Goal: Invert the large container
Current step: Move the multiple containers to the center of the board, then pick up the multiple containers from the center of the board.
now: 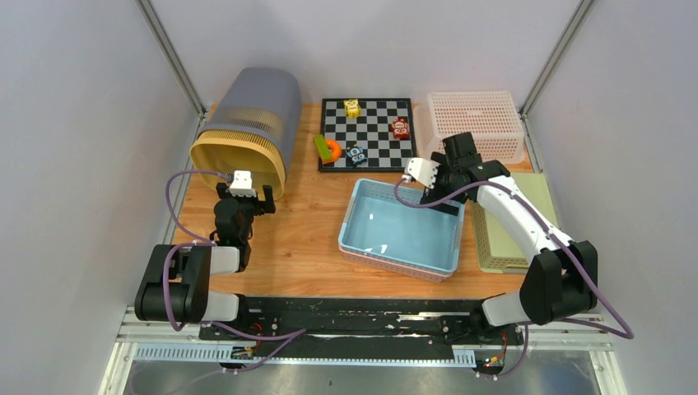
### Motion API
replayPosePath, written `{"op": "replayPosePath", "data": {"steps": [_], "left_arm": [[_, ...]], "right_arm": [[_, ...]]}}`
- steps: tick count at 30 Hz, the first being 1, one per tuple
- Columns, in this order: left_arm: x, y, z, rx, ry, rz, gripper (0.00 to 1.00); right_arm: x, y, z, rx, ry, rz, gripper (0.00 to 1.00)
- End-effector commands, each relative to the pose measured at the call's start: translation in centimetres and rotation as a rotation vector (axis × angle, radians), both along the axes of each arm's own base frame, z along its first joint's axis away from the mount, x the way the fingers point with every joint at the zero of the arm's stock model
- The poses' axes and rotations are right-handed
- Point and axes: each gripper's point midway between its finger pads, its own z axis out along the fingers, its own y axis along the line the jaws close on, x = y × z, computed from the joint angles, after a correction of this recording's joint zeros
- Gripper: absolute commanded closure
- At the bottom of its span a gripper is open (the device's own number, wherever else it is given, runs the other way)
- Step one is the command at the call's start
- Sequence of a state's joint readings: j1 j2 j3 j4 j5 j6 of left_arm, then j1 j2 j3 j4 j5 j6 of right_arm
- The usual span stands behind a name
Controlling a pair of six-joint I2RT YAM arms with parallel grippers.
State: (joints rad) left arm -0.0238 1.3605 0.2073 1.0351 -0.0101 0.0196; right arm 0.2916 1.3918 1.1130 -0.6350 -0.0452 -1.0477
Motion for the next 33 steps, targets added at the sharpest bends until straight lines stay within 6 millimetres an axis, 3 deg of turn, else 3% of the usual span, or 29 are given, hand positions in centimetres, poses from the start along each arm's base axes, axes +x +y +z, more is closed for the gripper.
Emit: {"op": "replayPosePath", "data": {"steps": [1,6,9,25,29,33], "left_arm": [[0.0,0.2,0.0,0.015,-0.008,0.014,0.0],[0.0,0.2,0.0,0.015,-0.007,0.014,0.0],[0.0,0.2,0.0,0.016,-0.006,0.014,0.0],[0.0,0.2,0.1,0.014,-0.008,0.015,0.0],[0.0,0.2,0.0,0.016,-0.007,0.014,0.0],[0.0,0.3,0.0,0.016,-0.007,0.015,0.0]], "right_arm": [[-0.5,4.6,0.8,0.155,0.077,0.146,0.01],[-0.6,7.9,-0.5,0.23,0.187,0.185,0.07],[-1.0,8.9,-1.3,0.244,0.234,0.174,0.11],[-1.9,7.2,-6.1,0.154,0.34,0.037,0.33],[-1.5,7.4,-6.2,0.172,0.342,-0.001,0.49],[-1.1,7.0,-6.4,0.165,0.347,-0.101,0.75]]}}
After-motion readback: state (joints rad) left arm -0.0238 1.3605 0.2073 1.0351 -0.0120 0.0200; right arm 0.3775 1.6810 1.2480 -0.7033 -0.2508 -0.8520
